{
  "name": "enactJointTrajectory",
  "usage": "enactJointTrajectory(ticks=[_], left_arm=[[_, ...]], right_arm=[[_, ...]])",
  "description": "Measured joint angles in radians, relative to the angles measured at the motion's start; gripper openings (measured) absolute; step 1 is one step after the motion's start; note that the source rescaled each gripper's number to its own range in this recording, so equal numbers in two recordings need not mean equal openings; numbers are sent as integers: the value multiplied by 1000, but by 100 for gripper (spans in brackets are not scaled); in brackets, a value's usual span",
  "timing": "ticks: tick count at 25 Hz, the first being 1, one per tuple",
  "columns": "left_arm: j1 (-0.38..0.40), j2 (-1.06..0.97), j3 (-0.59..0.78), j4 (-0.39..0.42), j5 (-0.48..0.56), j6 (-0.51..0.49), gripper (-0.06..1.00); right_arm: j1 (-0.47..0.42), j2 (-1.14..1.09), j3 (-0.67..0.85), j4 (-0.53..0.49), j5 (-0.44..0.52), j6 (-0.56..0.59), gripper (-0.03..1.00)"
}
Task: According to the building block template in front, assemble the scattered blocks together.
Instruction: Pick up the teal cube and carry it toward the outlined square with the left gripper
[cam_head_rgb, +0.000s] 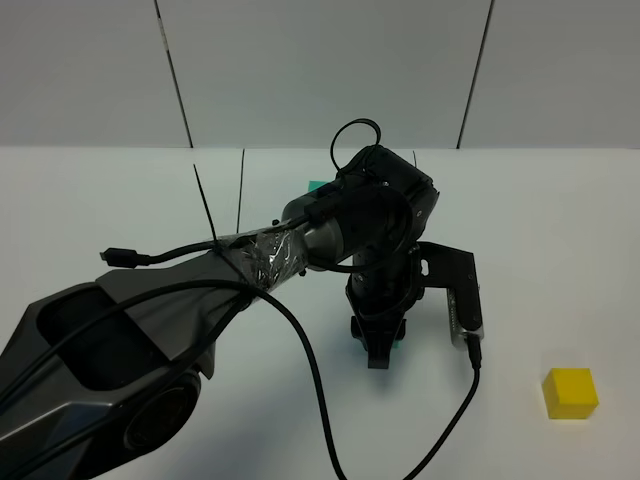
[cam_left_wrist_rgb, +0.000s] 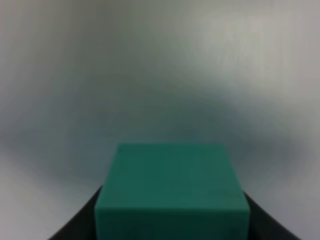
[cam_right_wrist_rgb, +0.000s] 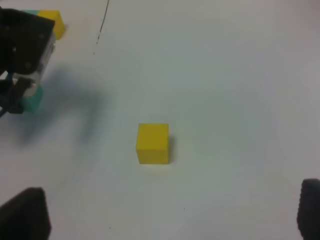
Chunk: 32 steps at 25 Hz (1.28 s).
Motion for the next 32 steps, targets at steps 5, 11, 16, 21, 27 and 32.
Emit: enactJointTrajectory(ticks=[5, 11, 16, 21, 27, 32], left_arm=[[0, 26, -2, -13, 0, -18, 0], [0, 52, -5, -23, 0, -63, 0], [0, 54, -7, -24, 0, -67, 0], [0, 54, -7, -13, 0, -66, 0], [0, 54, -7, -13, 0, -49, 1], [0, 42, -7, -7, 0, -42, 48]], right_arm=[[0, 0, 0, 0, 0, 0, 100], [0, 0, 0, 0, 0, 0, 100], [0, 0, 0, 0, 0, 0, 100], [0, 0, 0, 0, 0, 0, 100], [0, 0, 0, 0, 0, 0, 100], [0, 0, 0, 0, 0, 0, 100]])
